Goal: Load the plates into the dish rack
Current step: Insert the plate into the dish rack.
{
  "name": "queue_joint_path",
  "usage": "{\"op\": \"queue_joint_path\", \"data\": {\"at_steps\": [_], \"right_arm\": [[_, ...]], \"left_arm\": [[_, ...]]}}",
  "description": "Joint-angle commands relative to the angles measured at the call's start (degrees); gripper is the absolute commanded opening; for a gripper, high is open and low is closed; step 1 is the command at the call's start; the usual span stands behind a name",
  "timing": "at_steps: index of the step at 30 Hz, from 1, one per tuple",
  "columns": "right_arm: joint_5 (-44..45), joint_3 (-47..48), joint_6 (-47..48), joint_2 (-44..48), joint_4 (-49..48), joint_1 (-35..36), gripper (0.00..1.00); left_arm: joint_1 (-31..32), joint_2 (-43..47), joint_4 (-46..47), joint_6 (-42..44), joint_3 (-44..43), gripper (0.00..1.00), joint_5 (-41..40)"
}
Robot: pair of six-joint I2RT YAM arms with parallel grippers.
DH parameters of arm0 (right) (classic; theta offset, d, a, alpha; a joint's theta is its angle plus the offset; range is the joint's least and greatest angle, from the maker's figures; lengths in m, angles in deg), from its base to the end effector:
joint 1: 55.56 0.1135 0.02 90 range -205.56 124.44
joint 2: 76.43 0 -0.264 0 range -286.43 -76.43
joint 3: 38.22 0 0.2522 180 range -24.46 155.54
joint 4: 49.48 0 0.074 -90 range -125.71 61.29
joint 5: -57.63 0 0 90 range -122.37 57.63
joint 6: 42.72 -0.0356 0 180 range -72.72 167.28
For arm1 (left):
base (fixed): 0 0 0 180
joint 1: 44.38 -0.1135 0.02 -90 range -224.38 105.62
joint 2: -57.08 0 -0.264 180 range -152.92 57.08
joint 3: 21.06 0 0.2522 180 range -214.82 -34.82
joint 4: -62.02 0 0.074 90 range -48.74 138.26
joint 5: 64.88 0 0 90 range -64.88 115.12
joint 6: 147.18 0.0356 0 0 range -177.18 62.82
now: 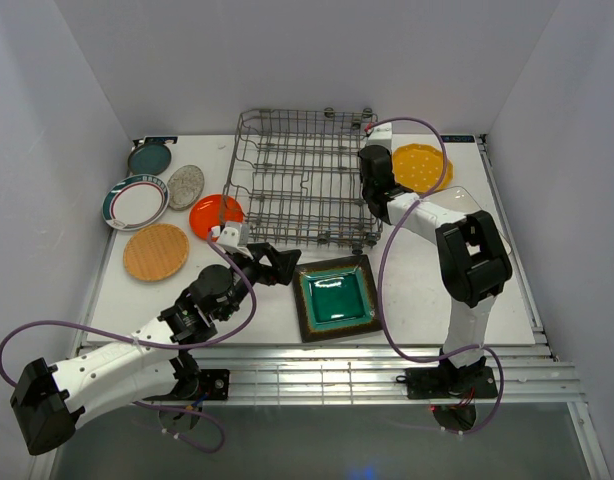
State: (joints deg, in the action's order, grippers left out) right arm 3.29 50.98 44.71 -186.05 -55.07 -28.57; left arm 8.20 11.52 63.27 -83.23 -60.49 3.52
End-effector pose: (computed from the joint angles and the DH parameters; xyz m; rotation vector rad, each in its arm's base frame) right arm 0.4055 0.1832 0.2478 0.0528 1.7838 -0.1986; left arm 0.1275 -0.1450 0.2659 0.0988 1.6989 -0.7279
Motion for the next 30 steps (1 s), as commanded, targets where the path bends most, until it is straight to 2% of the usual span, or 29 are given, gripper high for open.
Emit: {"op": "queue_joint_path", "data": {"at_steps": [1, 23, 30], "right_arm": [[1.5, 3.9, -0.3, 1.4, -5.0, 0.0, 0.08], [4.5, 3.8, 2.3, 3.1, -8.2, 4.1, 0.08], [6.0, 4.5, 6.1, 3.7, -9.4, 4.8, 0.08]], "left_arm": [[-0.3, 0.3, -0.5, -0.6, -1.8, 0.98, 0.5], [-0.2, 0.6, -0.5, -0.6, -1.8, 0.98, 0.5], [-0.2, 0.3, -0.5, -0.6, -1.8, 0.98, 0.6]]}}
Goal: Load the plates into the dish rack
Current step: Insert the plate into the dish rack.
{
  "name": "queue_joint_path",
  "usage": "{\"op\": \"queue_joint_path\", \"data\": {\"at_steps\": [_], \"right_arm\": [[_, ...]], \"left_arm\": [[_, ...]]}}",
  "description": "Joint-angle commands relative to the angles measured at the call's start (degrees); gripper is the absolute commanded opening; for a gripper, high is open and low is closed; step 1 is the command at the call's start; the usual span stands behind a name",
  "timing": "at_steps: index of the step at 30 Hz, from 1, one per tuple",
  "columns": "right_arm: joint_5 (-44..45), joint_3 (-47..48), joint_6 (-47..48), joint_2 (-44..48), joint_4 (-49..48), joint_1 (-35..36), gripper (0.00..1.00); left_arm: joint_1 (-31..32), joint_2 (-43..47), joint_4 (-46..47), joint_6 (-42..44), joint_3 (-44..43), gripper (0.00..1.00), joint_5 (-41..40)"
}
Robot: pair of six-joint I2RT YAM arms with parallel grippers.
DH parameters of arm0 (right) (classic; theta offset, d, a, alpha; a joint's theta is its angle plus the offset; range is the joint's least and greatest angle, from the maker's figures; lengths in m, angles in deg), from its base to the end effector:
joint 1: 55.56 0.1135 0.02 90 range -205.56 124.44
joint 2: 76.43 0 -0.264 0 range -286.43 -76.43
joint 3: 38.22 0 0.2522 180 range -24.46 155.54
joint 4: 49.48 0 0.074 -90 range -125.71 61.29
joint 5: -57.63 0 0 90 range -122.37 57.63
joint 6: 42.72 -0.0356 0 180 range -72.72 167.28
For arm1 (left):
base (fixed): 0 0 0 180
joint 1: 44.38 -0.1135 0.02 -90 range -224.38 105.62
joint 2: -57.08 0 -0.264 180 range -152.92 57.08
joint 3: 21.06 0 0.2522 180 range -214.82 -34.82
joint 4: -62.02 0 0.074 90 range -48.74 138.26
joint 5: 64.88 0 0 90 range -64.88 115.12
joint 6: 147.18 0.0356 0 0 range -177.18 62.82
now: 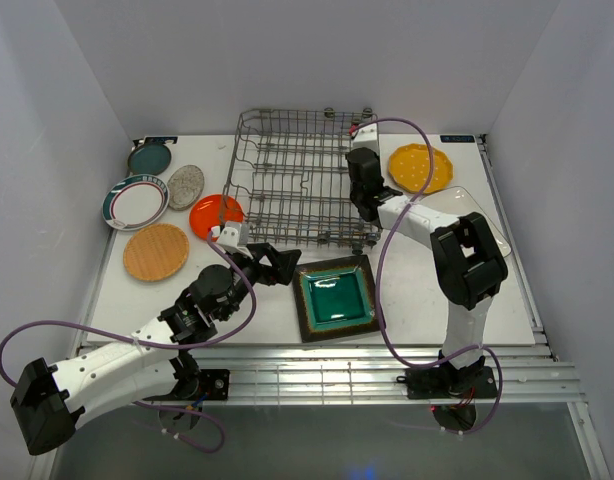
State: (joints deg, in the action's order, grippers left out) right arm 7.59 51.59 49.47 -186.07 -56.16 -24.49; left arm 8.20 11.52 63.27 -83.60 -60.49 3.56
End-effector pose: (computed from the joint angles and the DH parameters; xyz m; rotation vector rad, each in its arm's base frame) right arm 0.3926 0.2099 0.2535 -0.0166 1.7531 -0.2599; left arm 0.1274 -0.1450 0.2659 0.0939 1.7000 -0.7332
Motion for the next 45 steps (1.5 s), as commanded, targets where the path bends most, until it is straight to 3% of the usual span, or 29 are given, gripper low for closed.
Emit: {"op": "queue_joint_path", "data": {"at_steps": [1, 45], "right_arm": [[1.6, 4.0, 1.3, 4.0, -8.2, 0.7, 0.08], [0.3, 2.9, -7.6, -1.2, -3.4, 0.4, 0.08]], "left_arm": [[-0.2, 0.1, -0.5, -0.2, -1.8, 0.98, 0.6], [-0.2, 0.0, -0.6, -0.4, -1.9, 0.98, 0.9]]}}
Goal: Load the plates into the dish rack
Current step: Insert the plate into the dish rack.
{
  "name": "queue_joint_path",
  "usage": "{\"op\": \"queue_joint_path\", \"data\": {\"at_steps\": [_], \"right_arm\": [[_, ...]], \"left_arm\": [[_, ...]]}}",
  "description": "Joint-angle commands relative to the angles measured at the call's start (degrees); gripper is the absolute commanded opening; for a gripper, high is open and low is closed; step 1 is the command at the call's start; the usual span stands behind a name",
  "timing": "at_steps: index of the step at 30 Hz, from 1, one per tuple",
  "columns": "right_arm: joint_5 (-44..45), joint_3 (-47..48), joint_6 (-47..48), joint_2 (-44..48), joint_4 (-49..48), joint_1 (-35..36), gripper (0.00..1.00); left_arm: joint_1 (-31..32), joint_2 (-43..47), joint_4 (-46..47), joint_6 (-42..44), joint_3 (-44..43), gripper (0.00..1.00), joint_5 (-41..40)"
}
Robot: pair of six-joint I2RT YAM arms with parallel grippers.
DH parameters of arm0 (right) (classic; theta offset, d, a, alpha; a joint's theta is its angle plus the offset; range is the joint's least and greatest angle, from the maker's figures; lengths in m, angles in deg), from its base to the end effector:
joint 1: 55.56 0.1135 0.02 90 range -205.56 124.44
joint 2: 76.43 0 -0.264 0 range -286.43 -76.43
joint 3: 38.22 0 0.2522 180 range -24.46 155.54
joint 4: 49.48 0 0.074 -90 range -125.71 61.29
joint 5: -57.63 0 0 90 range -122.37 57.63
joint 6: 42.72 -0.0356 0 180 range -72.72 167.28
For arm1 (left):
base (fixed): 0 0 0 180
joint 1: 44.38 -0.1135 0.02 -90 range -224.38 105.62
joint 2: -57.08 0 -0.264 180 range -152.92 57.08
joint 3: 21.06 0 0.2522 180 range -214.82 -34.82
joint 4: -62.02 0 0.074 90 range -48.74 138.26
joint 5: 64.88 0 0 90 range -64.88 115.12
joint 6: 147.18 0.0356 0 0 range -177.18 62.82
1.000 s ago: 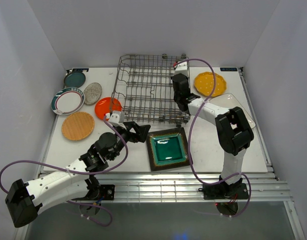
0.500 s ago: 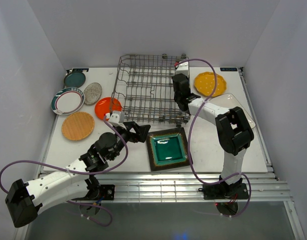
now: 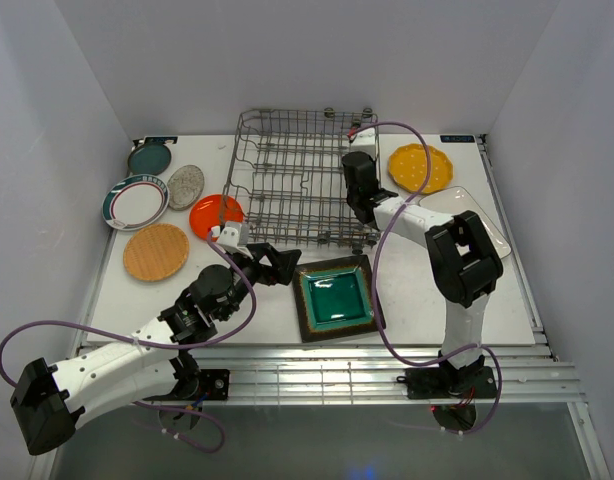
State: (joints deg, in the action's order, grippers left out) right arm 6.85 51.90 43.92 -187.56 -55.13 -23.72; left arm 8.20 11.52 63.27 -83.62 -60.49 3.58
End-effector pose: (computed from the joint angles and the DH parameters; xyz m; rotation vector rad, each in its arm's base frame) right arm 0.3929 0.2175 0.2424 0.0297 1.7811 -0.1875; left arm 0.1274 -0.1451 0.2659 0.0939 1.7001 -0.7338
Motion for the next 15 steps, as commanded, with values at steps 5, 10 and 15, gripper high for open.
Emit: {"op": "queue_joint_path", "data": {"at_steps": [5, 10, 15], "right_arm": [[0.2, 2.7, -3.8, -0.5, -3.5, -0.7, 0.08], [0.6, 3.0, -6.3, -0.6, -1.8, -1.1, 0.08], [0.9, 4.1, -11.2, -0.8, 2.5, -1.4, 0.08]], "left_arm": [[-0.2, 0.3, -0.6, -0.4, -1.8, 0.98, 0.8], [-0.2, 0.2, -0.6, -0.5, -1.9, 0.98, 0.9], [-0.2, 0.2, -0.6, -0.5, -1.9, 0.98, 1.1]]}}
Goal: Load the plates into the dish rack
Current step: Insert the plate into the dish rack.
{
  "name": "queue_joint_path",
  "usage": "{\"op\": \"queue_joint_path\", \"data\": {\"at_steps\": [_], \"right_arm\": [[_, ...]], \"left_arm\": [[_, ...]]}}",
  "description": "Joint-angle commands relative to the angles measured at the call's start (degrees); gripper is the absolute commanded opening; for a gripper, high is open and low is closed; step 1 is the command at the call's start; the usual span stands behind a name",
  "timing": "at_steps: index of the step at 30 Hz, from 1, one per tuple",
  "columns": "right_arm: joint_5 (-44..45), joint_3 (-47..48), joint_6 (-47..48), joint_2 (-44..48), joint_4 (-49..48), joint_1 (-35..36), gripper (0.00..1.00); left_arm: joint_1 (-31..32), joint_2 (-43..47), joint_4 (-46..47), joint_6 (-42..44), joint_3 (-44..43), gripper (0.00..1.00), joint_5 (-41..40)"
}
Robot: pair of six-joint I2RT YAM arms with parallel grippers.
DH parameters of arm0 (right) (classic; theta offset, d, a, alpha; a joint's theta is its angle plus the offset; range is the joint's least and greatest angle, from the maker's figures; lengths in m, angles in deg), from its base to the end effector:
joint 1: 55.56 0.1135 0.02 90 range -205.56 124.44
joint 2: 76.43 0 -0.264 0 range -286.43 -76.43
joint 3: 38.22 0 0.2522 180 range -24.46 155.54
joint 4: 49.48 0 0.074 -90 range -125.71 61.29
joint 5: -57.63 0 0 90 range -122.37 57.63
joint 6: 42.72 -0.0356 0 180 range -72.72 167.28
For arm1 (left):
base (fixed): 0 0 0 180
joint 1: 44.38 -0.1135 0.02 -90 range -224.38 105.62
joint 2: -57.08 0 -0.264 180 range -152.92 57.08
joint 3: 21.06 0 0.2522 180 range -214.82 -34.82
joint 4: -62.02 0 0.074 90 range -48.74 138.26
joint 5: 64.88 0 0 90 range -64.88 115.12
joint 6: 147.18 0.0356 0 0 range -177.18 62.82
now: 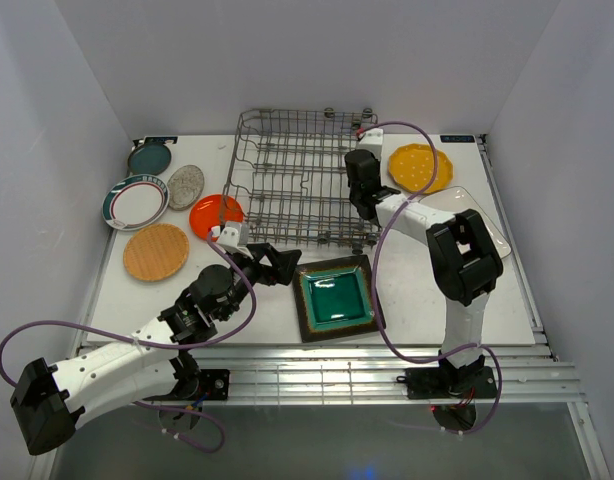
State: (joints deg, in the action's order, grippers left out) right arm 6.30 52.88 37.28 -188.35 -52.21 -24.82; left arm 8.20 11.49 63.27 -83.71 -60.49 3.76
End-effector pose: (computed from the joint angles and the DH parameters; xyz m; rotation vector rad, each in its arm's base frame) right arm 0.3990 0.2114 0.2372 0.1239 1.8135 -0.1347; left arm 0.1274 -0.1452 0.2659 0.0953 1.7012 -0.7371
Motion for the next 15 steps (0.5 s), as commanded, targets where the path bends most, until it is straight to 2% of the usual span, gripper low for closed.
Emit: {"op": "queue_joint_path", "data": {"at_steps": [1, 6, 15], "right_arm": [[1.5, 3.3, -5.2, -0.1, 0.0, -0.3, 0.08], [0.8, 4.7, -9.2, -1.5, 4.0, -0.3, 0.08], [1.1, 4.4, -9.2, -2.6, 4.1, -0.2, 0.08]], "left_arm": [[-0.2, 0.3, -0.6, -0.4, -1.9, 0.98, 0.9], [-0.2, 0.3, -0.7, -0.5, -1.9, 0.98, 0.8], [-0.2, 0.4, -0.7, -0.5, -1.9, 0.98, 0.6]]}}
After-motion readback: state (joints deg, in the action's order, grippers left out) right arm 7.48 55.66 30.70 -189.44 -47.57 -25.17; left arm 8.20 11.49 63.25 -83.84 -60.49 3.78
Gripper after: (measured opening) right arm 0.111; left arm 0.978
